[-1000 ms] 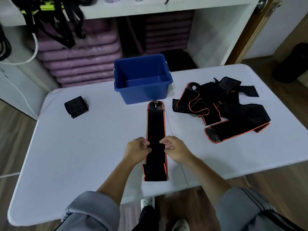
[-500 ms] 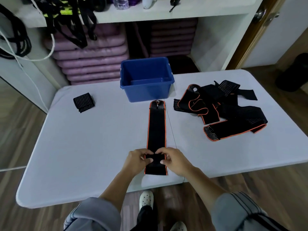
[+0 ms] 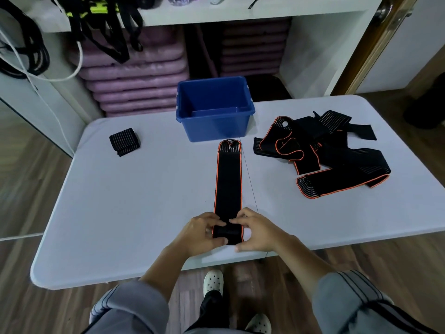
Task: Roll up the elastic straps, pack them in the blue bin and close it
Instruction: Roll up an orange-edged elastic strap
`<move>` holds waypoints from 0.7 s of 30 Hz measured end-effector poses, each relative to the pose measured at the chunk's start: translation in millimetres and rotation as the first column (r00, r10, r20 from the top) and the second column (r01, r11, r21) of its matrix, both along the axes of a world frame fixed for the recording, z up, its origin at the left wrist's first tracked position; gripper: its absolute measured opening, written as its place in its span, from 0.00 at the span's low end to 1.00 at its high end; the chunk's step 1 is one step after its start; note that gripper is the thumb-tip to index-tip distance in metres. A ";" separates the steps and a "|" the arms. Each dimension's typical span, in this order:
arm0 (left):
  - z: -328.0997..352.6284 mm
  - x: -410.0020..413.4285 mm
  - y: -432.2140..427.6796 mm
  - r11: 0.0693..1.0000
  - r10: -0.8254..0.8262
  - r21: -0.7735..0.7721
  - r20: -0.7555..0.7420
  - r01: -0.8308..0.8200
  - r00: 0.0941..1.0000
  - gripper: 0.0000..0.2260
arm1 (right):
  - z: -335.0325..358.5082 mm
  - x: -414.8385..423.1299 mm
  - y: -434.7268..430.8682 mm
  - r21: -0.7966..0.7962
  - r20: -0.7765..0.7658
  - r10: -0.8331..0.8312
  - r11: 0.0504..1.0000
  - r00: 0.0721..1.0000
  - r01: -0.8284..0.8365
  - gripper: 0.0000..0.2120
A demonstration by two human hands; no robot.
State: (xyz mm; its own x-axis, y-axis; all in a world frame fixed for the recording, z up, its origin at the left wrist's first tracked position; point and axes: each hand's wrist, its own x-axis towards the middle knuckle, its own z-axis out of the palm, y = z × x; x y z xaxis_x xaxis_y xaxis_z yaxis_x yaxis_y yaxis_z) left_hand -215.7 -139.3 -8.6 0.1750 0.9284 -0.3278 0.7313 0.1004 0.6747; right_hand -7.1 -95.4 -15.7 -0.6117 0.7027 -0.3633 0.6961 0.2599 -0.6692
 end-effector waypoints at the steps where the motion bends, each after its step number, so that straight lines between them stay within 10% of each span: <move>1: -0.7 -1.4 0.3 1.000 -0.025 -0.007 -0.007 0.025 1.000 0.22 | -1.2 -0.2 0.5 0.003 -0.013 -0.017 1.000 1.000 0.017 0.33; 14: -7.5 10.7 20.4 0.975 0.220 -0.050 0.077 -0.216 0.973 0.06 | -1.9 -17.2 12.1 -0.076 -0.089 -0.273 0.961 0.958 0.267 0.08; 21: -14.8 16.7 24.7 0.968 0.191 0.181 -0.075 -0.175 0.979 0.03 | -11.5 -26.5 15.5 0.050 -0.103 -0.263 0.962 0.959 0.269 0.10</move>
